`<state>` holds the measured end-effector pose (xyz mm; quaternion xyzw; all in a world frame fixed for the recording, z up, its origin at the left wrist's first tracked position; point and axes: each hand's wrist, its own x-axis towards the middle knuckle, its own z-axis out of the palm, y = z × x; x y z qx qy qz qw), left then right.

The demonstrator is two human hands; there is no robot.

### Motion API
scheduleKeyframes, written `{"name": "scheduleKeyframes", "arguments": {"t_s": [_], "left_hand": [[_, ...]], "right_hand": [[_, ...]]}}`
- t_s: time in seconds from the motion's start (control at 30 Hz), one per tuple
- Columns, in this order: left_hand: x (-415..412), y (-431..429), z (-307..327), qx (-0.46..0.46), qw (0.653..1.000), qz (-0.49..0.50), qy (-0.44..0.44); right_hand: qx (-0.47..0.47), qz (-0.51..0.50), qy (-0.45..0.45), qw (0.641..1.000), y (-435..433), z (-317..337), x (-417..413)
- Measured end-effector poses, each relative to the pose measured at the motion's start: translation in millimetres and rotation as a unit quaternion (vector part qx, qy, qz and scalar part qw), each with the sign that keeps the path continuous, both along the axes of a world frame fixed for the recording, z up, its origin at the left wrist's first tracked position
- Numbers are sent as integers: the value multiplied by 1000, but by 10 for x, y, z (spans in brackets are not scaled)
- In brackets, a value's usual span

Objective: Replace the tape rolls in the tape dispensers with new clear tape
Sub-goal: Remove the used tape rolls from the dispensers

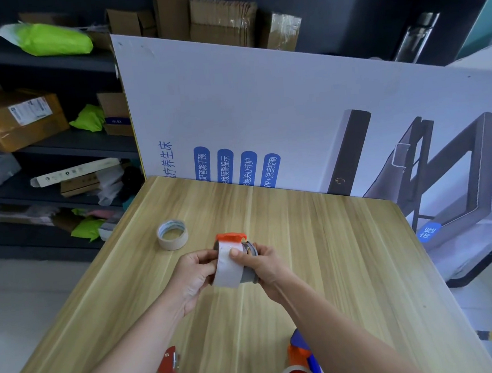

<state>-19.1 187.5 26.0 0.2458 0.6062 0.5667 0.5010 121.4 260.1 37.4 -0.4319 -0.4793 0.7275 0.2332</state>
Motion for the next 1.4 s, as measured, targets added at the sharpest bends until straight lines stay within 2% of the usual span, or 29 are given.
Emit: {"name": "scheduleKeyframes", "arguments": {"t_s": [0.13, 0.27, 0.33, 0.4, 0.47, 0.57, 0.63, 0.7, 0.83, 0.9, 1.03, 1.4], "left_hand": [[51, 16, -60, 29, 998, 36, 33], [27, -22, -35, 41, 999, -8, 35], [55, -2, -33, 41, 995, -13, 85], [108, 16, -35, 44, 983, -6, 176], [139, 10, -40, 46, 951, -17, 304], [178, -33, -52, 40, 849, -95, 519], [200, -52, -65, 46, 801, -145, 580], [188, -42, -88, 39, 786, -165, 594], [210, -25, -181, 44, 764, -179, 618], [229, -41, -244, 58, 769, -169, 614], [183, -22, -281, 88, 778, -150, 604], [-11, 93, -271, 21, 776, -191, 600]], "right_hand": [[14, -25, 1, 1000, -2, -6, 1], [43, -13, -37, 998, 34, -23, 16], [55, -10, -68, 996, 61, -41, 38], [63, -5, -91, 994, 50, -22, 41], [53, -13, -84, 995, 24, -14, 25], [44, -32, -131, 990, 49, -16, 11], [53, -22, -165, 985, 110, -42, 29], [42, -25, -175, 983, 146, -95, 45], [-47, -49, -139, 988, 150, -152, 69], [-76, -52, -129, 987, 174, -166, 52], [-83, -38, -130, 987, 257, -162, -12], [-77, -18, -154, 985, 359, -334, -15]]}}
